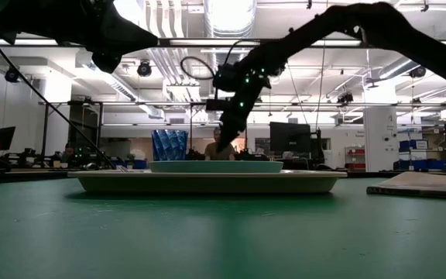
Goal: Pick and place plate/cup/fork/spoon on tray
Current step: Return to Home Position
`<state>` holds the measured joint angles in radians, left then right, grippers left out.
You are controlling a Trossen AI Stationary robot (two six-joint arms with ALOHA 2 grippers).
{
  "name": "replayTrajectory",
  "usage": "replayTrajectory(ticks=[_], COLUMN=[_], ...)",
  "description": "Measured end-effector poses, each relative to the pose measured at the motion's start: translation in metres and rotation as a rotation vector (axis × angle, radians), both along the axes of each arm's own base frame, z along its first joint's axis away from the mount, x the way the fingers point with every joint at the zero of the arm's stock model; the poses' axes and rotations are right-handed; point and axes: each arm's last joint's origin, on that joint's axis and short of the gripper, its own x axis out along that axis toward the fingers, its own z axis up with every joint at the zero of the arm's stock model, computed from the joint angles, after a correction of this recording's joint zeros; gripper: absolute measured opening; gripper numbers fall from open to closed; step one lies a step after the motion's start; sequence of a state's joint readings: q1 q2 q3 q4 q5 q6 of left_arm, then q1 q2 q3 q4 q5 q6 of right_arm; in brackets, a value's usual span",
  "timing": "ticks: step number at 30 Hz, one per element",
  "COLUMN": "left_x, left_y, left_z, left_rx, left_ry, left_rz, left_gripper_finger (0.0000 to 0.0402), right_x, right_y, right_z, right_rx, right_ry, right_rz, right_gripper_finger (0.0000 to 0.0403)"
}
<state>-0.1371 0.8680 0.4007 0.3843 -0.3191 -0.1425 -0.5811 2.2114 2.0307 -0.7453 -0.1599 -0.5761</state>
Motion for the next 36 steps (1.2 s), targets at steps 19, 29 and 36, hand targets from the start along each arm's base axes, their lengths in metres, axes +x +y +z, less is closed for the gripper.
replayTrajectory(ticks=[19, 29, 36], left_x=[0.0, 0.0, 0.0], left_y=[0.0, 0.0, 0.0], left_z=[0.0, 0.0, 0.0], left_rx=[-0.001, -0.007, -0.008], left_ry=[0.002, 0.002, 0.002], left_rz=[0.0, 0.001, 0.001], left_gripper_finger=[0.0004, 0.0004, 0.0004], right_x=[-0.004, -0.028, -0.056], right_y=[0.11, 0.221, 0.281], right_z=[0.035, 0.03, 0.006], right_rx=[0.151, 0.153, 0.083], right_ry=[-0.051, -0.289, -0.541], right_rz=[0.098, 0.195, 0.209], right_gripper_finger=[0.0043, 0.0043, 0.0043])
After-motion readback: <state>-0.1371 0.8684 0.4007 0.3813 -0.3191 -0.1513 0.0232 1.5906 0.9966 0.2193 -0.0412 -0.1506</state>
